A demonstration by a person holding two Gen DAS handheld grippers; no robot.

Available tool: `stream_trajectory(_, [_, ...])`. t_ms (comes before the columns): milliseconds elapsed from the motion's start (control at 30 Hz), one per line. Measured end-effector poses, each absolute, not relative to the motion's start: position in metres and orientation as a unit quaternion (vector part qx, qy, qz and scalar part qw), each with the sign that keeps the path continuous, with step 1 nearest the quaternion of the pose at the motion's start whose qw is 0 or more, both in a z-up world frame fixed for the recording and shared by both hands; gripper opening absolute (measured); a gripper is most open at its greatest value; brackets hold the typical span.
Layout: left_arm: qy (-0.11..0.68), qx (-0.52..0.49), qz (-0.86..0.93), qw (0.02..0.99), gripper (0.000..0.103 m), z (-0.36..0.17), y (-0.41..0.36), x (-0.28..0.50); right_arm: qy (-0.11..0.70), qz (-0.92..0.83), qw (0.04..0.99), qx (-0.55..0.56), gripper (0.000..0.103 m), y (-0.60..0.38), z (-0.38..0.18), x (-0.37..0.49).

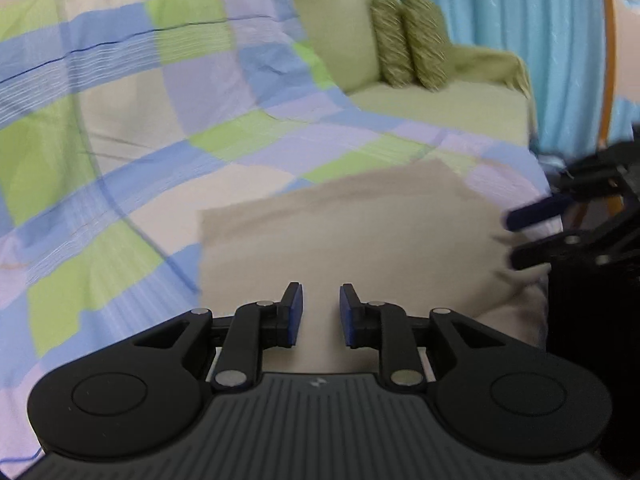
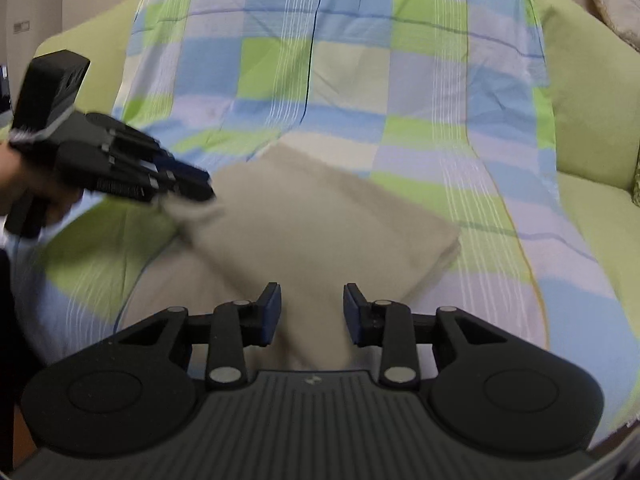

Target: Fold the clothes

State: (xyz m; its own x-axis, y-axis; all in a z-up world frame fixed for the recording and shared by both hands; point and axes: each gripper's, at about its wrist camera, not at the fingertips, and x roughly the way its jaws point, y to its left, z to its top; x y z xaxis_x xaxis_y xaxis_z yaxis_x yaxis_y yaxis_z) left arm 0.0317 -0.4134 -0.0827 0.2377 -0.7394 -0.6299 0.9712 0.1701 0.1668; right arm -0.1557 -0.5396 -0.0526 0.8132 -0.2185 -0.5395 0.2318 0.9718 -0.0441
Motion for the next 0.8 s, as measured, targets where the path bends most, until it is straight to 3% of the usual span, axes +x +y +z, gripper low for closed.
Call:
stream_trajectory(100, [0.216,0.271,-0.577,0.740,0.028,-0.090,-0.407,0.038,0.301,-0.109,0.947,-0.016,0.029,-0.538,-0.069,-0.156])
stream_trajectory(200, [0.232,0.259,-0.566,0.748,0.027,-0.083,-0.404,0.043,0.303,-0.092,0.948,0.029,0.027,-0.552,-0.069,-0.173])
stream_trajectory(367, [0.208,0.262,-0.570,0.750,0.028,-0.068,-0.423,0.050,0.256,-0.096,0.960,0.052,0.027,-0.566,-0.045,-0.163])
stream_trajectory(567, [0.214,0.282,-0.571,0.740,0.027,-0.082,-0.431,0.057,0.257,-0.056,0.964,0.047,0.027,-0.602,-0.076,-0.159])
stream_trajectory(800, [0.205,0.262,-0.664,0.669,0.028,-0.069,-0.454,-0.007,0.202,-0.049,0.975,0.073,0.026,-0.624,-0.072,-0.179])
